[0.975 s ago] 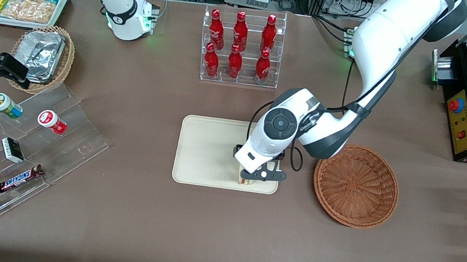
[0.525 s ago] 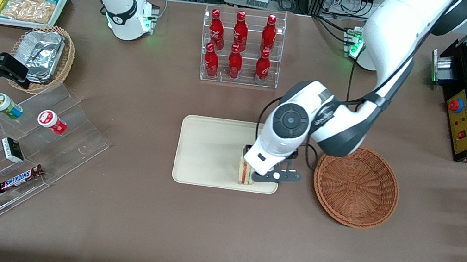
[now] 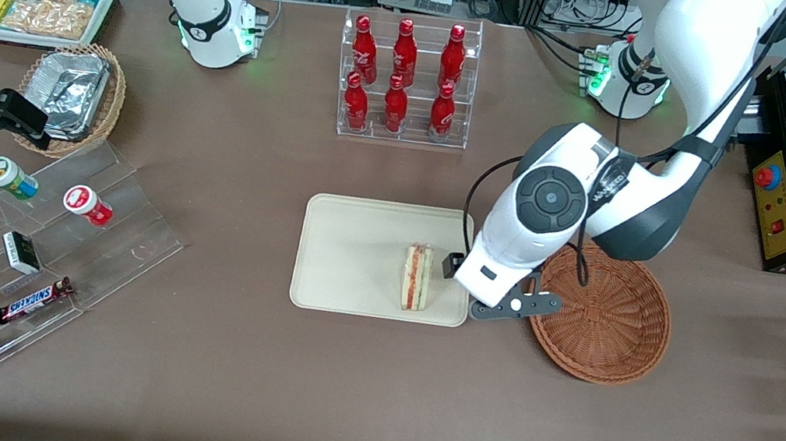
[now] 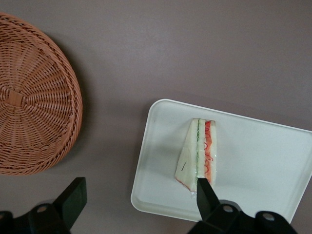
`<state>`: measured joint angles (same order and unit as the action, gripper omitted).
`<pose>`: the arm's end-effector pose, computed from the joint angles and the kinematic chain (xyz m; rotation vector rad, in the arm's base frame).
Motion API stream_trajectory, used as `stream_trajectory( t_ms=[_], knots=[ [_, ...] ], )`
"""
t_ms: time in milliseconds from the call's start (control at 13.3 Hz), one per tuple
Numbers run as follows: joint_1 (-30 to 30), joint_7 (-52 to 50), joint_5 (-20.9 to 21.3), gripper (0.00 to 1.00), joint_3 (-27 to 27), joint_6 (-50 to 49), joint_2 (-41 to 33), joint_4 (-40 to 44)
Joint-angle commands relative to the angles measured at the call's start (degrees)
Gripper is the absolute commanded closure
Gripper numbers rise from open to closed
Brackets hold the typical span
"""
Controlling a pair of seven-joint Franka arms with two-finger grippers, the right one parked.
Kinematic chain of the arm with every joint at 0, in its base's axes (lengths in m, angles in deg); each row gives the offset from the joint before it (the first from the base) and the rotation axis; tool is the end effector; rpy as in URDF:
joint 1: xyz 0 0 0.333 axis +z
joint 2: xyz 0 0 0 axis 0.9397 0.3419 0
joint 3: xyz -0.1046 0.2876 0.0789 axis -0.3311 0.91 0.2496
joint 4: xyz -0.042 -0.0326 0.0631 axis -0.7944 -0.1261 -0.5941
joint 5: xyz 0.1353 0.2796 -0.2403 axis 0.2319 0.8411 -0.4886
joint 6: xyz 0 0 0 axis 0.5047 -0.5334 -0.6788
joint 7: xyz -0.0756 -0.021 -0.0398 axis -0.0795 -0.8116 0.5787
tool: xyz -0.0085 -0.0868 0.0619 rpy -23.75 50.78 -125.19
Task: Place sandwich from basket to tray
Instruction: 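Open the left gripper and raise it off the sandwich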
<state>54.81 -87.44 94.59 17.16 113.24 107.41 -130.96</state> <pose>0.6082 -0.3582 0.4263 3.1137 0.3813 -0.0952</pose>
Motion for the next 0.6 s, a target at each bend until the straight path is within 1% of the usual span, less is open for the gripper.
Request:
stream_trajectory(
  t_ms=[0, 75, 225, 525],
  knots=[
    [2.88, -0.89, -0.94, 0.01, -0.14, -3.0, -2.24, -0.37],
    [4.02, -0.89, -1.37, 0.01, -0.32, -3.18, -2.94, -0.37],
    [6.48, -0.19, -4.09, 0.01, -0.23, -3.27, -4.61, -0.45],
    [9.04, -0.1, -4.72, 0.01, -0.23, -3.8, -6.98, -0.98]
  ],
)
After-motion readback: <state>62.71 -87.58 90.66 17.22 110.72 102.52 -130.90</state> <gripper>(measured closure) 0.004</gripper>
